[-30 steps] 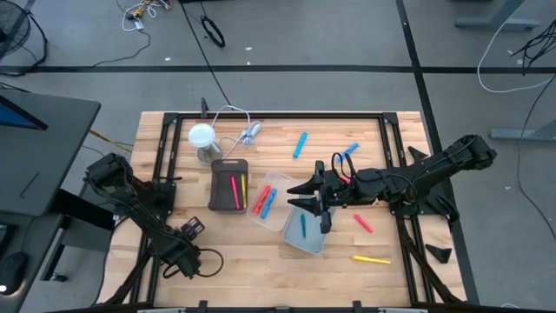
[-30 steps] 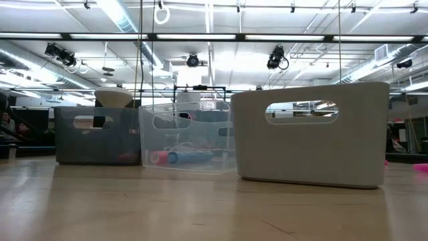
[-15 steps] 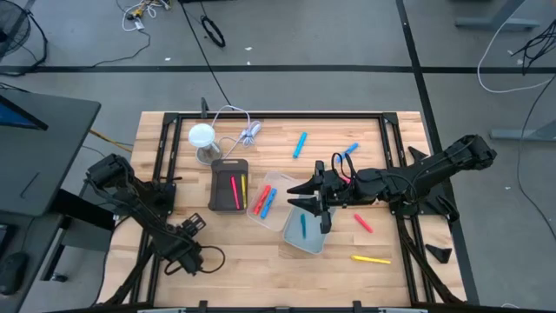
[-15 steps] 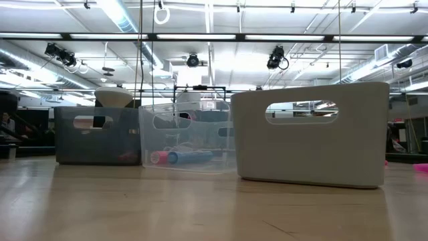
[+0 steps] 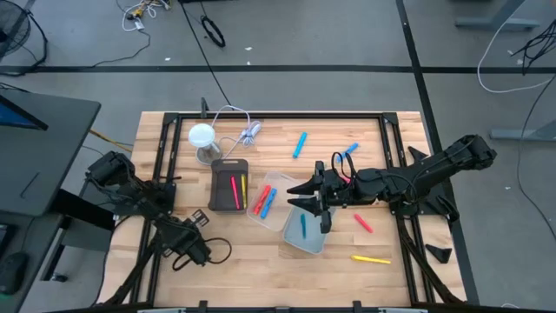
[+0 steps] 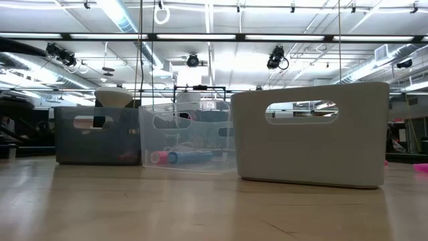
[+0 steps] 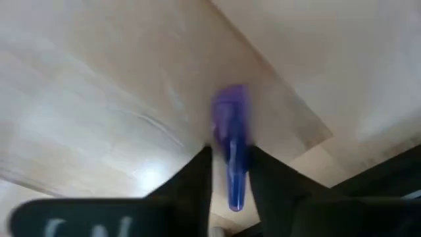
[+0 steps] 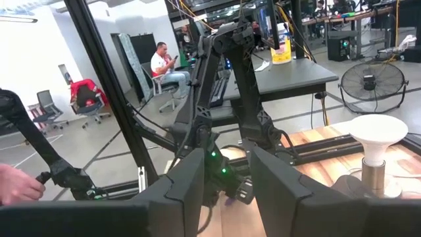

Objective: Pick & Place Markers
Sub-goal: Put the purple pen into the gray bin

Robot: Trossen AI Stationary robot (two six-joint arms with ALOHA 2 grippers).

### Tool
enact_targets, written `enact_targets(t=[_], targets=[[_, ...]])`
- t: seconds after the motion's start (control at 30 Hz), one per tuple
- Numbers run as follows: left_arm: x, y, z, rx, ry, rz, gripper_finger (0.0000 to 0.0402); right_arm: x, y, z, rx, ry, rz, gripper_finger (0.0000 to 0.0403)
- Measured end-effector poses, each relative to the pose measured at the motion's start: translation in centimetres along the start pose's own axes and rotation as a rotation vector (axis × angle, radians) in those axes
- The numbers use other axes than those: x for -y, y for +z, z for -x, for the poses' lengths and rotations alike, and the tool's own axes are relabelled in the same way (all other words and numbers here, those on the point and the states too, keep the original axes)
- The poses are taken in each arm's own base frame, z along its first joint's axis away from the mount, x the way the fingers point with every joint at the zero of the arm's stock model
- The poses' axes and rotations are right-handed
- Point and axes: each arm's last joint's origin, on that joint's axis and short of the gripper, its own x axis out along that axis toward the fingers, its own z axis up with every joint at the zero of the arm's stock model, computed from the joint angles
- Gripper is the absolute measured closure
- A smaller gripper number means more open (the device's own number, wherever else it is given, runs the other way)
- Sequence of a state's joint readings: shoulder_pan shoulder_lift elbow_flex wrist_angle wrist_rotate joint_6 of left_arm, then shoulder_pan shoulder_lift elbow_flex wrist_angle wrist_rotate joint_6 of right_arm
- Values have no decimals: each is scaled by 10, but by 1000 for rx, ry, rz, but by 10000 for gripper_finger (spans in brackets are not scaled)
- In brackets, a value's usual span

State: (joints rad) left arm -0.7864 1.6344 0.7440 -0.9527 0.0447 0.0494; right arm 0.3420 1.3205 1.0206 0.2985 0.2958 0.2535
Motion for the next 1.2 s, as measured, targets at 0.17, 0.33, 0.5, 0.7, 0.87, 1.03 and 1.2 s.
enact_targets(t=[0.17, 0.33, 0.5, 0.7, 0.87, 1.03, 1.2], targets=[[-5, 0, 0, 3, -22, 25, 358, 0, 0, 0, 2, 1, -1, 277], [-6, 0, 0, 5, -35, 19, 360, 0, 1, 0, 12, 4, -4, 277], [-6, 3, 8, 36, -32, 15, 360, -1, 2, 0, 25, 7, -8, 277], [-8, 14, 35, 188, -58, 28, 360, -1, 5, 0, 49, 13, -15, 277], [-12, 23, 62, 283, -42, 83, 360, -2, 7, 0, 68, 18, -18, 277], [-19, 31, 84, 356, -7, 170, 360, -2, 6, 0, 65, 17, -17, 277], [-29, 36, 105, 426, 28, 302, 360, -2, 6, 0, 63, 15, -16, 277]])
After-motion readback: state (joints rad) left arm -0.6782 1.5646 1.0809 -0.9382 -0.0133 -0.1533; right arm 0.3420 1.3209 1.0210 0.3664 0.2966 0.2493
